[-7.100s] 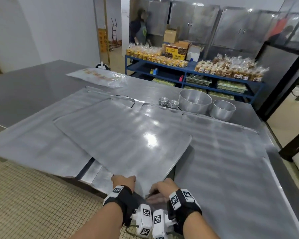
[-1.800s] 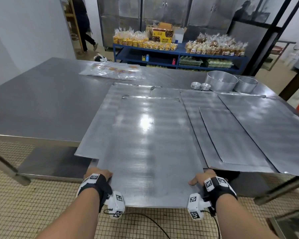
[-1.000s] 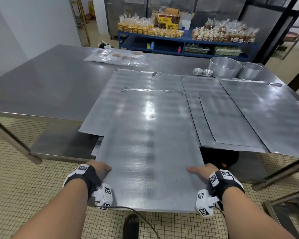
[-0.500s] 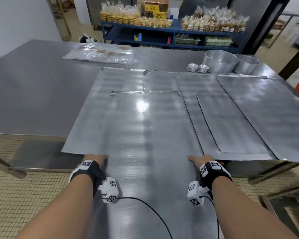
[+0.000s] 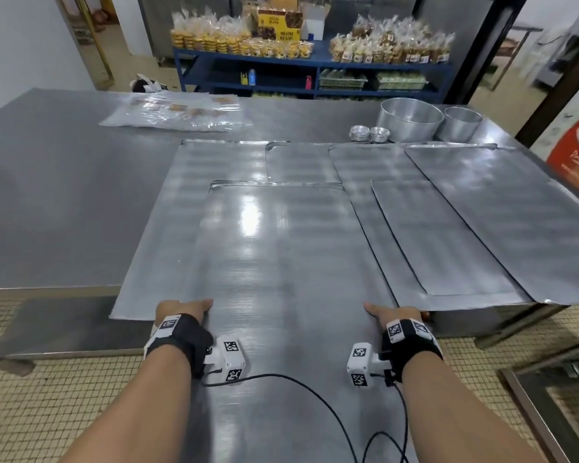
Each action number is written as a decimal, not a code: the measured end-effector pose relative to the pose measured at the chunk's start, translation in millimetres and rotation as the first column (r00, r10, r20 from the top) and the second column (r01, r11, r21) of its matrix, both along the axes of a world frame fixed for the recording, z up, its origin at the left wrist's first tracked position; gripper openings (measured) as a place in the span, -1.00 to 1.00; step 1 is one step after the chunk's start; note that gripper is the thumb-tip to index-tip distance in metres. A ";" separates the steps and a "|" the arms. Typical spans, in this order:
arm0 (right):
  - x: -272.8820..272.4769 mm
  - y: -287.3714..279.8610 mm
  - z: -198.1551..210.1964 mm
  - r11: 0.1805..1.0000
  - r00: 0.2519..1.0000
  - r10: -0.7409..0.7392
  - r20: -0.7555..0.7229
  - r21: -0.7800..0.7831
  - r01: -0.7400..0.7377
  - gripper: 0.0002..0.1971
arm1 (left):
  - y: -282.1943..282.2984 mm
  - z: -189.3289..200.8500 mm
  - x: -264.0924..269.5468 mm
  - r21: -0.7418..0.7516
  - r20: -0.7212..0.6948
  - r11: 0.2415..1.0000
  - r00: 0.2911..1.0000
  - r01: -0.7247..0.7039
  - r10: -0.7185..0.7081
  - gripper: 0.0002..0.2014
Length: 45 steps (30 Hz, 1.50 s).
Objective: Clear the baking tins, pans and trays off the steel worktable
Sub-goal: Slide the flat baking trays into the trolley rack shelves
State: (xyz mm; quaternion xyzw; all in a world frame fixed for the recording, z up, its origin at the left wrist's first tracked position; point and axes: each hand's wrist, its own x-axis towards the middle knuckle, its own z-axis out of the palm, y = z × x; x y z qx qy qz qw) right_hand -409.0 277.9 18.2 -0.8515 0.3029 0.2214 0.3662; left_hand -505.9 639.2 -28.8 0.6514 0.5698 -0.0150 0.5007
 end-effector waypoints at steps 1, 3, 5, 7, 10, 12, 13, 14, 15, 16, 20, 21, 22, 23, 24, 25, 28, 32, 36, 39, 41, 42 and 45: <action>-2.0 1.3 1.9 1.000 1.000 -0.005 -0.006 -0.009 0.005 -0.23 | 1.4 1.7 -0.3 -0.006 0.010 1.000 1.000 0.002 -0.002 -0.49; -3.4 5.2 4.5 1.000 0.999 -0.031 -0.017 -0.003 0.031 -0.20 | 5.5 4.3 -1.0 0.000 0.014 1.000 1.000 -0.005 0.005 -0.49; -5.7 7.6 6.1 0.999 0.999 -0.040 -0.010 0.001 0.040 -0.20 | 9.2 5.4 -0.8 -0.006 0.018 1.000 1.000 -0.016 0.016 -0.50; -7.7 9.1 8.0 0.997 0.997 -0.081 -0.002 0.012 0.081 -0.21 | 10.8 9.2 0.8 -0.004 0.030 1.000 0.999 -0.023 0.024 -0.53; -11.4 10.4 12.2 0.994 0.994 -0.106 0.019 0.013 0.106 -0.19 | 9.2 19.9 5.1 -0.007 0.035 0.999 0.999 -0.031 0.032 -0.46; -8.6 7.2 10.6 0.992 0.992 -0.126 0.031 0.035 0.124 -0.22 | 13.6 13.9 14.8 0.000 0.059 0.999 0.998 -0.032 0.032 -0.30; -7.8 4.1 11.2 0.988 0.988 -0.146 0.043 0.048 0.144 -0.25 | 16.8 5.4 22.5 0.005 0.057 1.000 0.998 -0.009 0.009 -0.24; -6.8 -0.6 11.1 0.981 0.981 -0.182 0.068 0.076 0.176 -0.30 | 18.0 0.3 30.0 0.012 0.058 1.000 0.998 0.016 -0.017 -0.23; -6.3 -6.0 11.2 0.973 0.973 -0.215 0.082 0.102 0.206 -0.35 | 16.0 -0.1 37.4 0.029 0.067 0.999 0.997 0.033 -0.035 -0.26; -7.0 -11.5 13.7 0.966 0.966 -0.240 0.096 0.122 0.227 -0.38 | 11.5 3.1 44.0 0.037 0.083 0.998 0.995 0.059 -0.062 -0.30; -10.8 -43.0 21.1 0.940 0.934 -0.327 0.142 0.155 0.306 -0.53 | -25.2 44.0 65.3 0.051 0.122 0.986 0.979 0.157 -0.162 -0.37; -13.4 -51.7 24.1 0.933 0.927 -0.346 0.147 0.155 0.324 -0.53 | -34.6 51.1 71.8 0.066 0.129 0.979 0.971 0.194 -0.201 -0.41; -16.5 -60.7 26.7 0.926 0.919 -0.364 0.149 0.159 0.341 -0.48 | -44.2 57.7 78.2 0.075 0.122 0.968 0.961 0.239 -0.247 -0.45; -18.9 -69.5 29.0 0.915 0.906 -0.392 0.157 0.164 0.368 -0.41 | -53.5 60.8 85.6 0.073 0.124 0.964 0.957 0.255 -0.262 -0.49; -22.4 -79.7 30.8 0.903 0.891 -0.421 0.170 0.166 0.395 -0.36 | -64.1 64.2 92.4 0.064 0.133 0.962 0.953 0.266 -0.273 -0.52; -26.1 -89.6 33.5 0.890 0.877 -0.449 0.172 0.174 0.422 -0.35 | -75.4 65.7 99.2 0.051 0.138 0.959 0.949 0.281 -0.285 -0.54; -37.9 -122.8 38.1 0.833 0.819 -0.547 0.171 0.207 0.513 -0.44 | -113.1 66.2 120.6 0.037 0.168 0.938 0.924 0.343 -0.344 -0.49; -63.0 -171.3 43.4 0.747 0.726 -0.663 0.185 0.238 0.621 -0.41 | -171.9 73.0 146.7 0.044 0.182 0.891 0.873 0.451 -0.451 -0.40; -92.5 -215.8 50.1 0.659 0.623 -0.752 0.214 0.252 0.709 -0.41 | -235.2 78.9 166.6 0.083 0.197 0.798 0.775 0.597 -0.600 -0.43; -115.8 -248.0 54.2 0.600 0.558 -0.799 0.227 0.231 0.766 -0.45 | -285.3 83.2 174.3 0.110 0.189 0.711 0.688 0.695 -0.701 -0.51; -133.6 -268.3 55.3 0.550 0.502 -0.830 0.242 0.209 0.809 -0.53 | -318.3 88.2 175.9 0.112 0.178 0.671 0.649 0.733 -0.739 -0.47; -143.1 -277.9 55.4 0.524 0.476 -0.845 0.244 0.195 0.829 -0.54 | -335.3 91.0 176.0 0.119 0.180 0.646 0.623 0.754 -0.761 -0.47; -171.6 -305.5 57.0 0.458 0.409 -0.878 0.249 0.187 0.869 -0.51 | -385.3 92.9 174.9 0.116 0.168 0.568 0.548 0.815 -0.820 -0.51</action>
